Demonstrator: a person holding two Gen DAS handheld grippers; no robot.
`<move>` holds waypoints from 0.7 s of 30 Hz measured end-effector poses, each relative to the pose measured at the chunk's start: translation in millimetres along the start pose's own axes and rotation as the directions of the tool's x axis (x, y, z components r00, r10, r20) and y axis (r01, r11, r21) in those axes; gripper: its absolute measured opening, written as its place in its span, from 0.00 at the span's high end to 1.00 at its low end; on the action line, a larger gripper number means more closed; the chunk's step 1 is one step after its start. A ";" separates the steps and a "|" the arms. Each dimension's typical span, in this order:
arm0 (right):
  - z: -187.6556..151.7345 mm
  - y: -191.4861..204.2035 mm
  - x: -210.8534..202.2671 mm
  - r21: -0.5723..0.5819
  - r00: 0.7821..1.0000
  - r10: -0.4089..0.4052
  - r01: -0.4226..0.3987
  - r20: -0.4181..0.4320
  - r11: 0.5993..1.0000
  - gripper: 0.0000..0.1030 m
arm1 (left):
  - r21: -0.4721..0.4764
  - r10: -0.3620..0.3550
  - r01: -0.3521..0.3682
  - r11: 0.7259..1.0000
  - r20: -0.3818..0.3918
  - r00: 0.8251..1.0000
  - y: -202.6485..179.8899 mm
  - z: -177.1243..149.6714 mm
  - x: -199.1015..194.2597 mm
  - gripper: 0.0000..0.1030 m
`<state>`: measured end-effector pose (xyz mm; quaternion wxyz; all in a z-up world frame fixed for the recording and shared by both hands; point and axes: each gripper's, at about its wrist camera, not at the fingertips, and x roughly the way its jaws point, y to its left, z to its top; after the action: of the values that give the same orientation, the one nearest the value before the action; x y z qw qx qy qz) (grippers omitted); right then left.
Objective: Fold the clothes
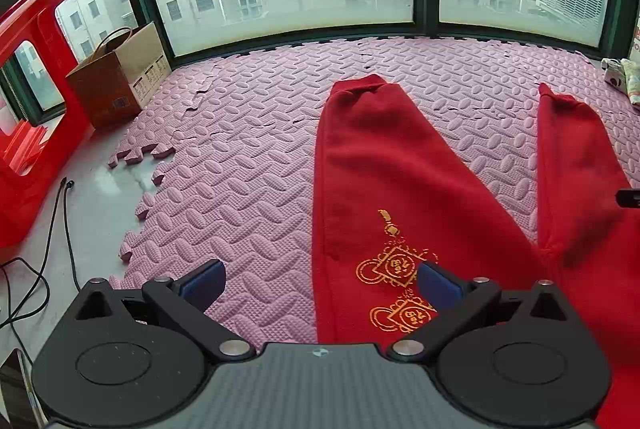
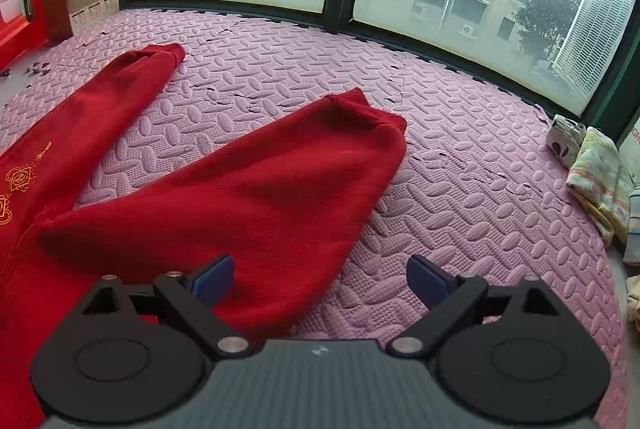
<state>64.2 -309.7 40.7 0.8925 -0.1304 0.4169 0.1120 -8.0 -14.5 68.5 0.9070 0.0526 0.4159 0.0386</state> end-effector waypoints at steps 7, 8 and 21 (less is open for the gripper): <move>-18.1 2.4 -8.6 0.001 1.000 -0.027 0.027 -0.016 1.000 0.08 | 0.033 0.003 -0.002 0.999 -0.039 0.999 -4.2 -33.2 -7.5 0.00; -19.8 2.8 -11.3 -0.003 0.999 -0.035 0.035 -0.013 0.999 0.08 | 0.032 0.009 -0.008 0.999 -0.049 0.999 -2.8 -38.0 -7.3 0.00; -35.1 40.2 -42.8 -0.036 0.999 0.035 -0.033 0.042 0.999 0.08 | -0.028 0.053 -0.055 0.998 -0.051 0.997 19.1 -72.5 -19.6 0.00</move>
<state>-0.1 -287.3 46.5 0.8969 -0.1364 0.3977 0.1371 -76.2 6.9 38.7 0.8957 0.0498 0.4363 0.0704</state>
